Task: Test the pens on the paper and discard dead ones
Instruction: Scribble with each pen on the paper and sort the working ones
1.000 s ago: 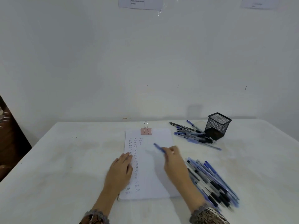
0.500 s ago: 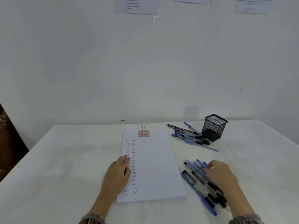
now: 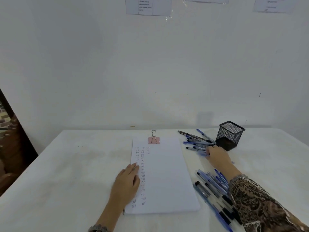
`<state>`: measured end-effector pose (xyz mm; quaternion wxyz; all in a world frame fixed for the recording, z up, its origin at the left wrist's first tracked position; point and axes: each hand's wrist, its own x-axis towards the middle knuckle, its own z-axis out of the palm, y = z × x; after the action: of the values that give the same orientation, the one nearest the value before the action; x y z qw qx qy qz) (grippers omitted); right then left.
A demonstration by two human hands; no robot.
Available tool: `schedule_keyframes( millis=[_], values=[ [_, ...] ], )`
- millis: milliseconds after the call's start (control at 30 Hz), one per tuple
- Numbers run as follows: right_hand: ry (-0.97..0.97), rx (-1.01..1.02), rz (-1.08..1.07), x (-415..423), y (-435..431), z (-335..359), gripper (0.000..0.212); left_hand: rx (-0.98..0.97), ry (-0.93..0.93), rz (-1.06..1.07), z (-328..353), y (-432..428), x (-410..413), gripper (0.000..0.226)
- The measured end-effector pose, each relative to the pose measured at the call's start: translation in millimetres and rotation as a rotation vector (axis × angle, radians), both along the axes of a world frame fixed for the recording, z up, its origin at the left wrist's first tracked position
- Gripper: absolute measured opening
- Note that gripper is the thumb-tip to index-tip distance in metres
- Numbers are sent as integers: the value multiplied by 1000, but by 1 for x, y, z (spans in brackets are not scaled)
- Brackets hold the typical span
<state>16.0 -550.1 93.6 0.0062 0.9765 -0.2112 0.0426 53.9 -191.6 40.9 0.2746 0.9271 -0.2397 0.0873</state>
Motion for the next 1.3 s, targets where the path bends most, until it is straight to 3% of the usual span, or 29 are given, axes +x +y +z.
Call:
schedule_keyframes(
  millis=[367,433,500,567,600,733,867,1100,1200,1300],
  values=[
    [157,-66,109,-4,8,8,19,-20,-10,-10,6,-1,-5,84],
    [56,39,151,-2,20,26,10,-38,0,-10,7,-1,-6,85],
    [-175,288,273,-1,47,48,5,-81,2,-15,8,-2,-6,81],
    [-351,467,426,-1,85,65,16,-120,16,-46,8,-3,-7,67],
    [-350,481,499,0,106,66,22,-129,33,-66,8,-2,-7,59],
    [-290,89,737,4,165,9,29,-135,102,-145,11,0,-7,79],
    [-383,58,761,2,184,-27,21,-134,-4,-218,10,0,-6,71],
    [-549,-47,703,3,184,-32,34,-174,-133,-169,8,0,-3,58],
    [-611,-168,678,7,183,-30,35,-215,-69,-113,10,-1,-7,38],
    [-635,-162,728,10,183,-23,18,-241,28,-65,13,-2,-10,23]
  ],
)
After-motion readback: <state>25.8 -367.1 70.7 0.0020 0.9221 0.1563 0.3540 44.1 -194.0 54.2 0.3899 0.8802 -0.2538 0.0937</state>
